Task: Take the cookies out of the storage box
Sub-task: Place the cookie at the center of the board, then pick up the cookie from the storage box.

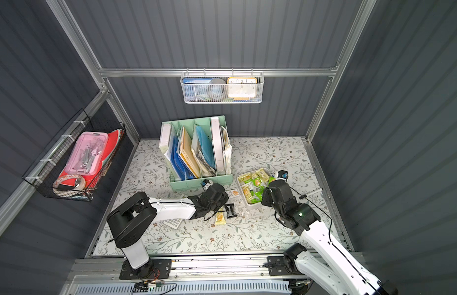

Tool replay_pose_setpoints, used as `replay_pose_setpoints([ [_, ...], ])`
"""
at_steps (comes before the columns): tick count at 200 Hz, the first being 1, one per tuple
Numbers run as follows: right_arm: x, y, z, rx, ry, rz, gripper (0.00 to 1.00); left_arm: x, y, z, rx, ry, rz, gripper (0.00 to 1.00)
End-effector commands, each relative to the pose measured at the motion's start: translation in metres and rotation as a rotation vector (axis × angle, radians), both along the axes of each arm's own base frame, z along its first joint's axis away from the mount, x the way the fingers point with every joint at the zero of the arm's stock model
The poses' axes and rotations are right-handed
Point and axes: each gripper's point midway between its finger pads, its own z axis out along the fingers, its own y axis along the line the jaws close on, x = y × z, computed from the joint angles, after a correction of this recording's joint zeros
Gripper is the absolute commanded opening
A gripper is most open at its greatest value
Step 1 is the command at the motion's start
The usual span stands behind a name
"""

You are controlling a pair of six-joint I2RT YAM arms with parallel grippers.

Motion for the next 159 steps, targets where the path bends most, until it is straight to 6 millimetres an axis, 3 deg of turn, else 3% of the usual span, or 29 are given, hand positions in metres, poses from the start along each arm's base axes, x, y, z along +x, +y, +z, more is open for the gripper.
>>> replay_pose_setpoints([
  [1,0.004,0.002,-0.006,-0.004,0.017,0.000,0.50,0.004,0.008,-0.008,0.078,-0.002,-0.003,0.10],
  [42,0.014,0.006,-0.016,-0.061,0.066,0.015,0.53,0.010,0.011,0.008,0.127,-0.039,0.003,0.32],
  [76,0.030,0.005,-0.023,-0.071,0.106,-0.054,0.53,0.020,0.017,0.042,0.158,-0.128,0.021,0.49],
  [105,0.048,0.016,-0.028,-0.076,0.141,-0.052,0.53,0.022,0.023,0.077,0.120,-0.222,0.041,0.50],
  [120,0.056,0.008,-0.036,-0.090,0.190,-0.130,0.53,0.020,0.028,0.088,0.101,-0.252,0.047,0.50],
  [159,0.061,-0.001,-0.054,-0.039,0.323,-0.289,0.53,0.013,0.040,0.086,0.098,-0.250,0.067,0.52],
])
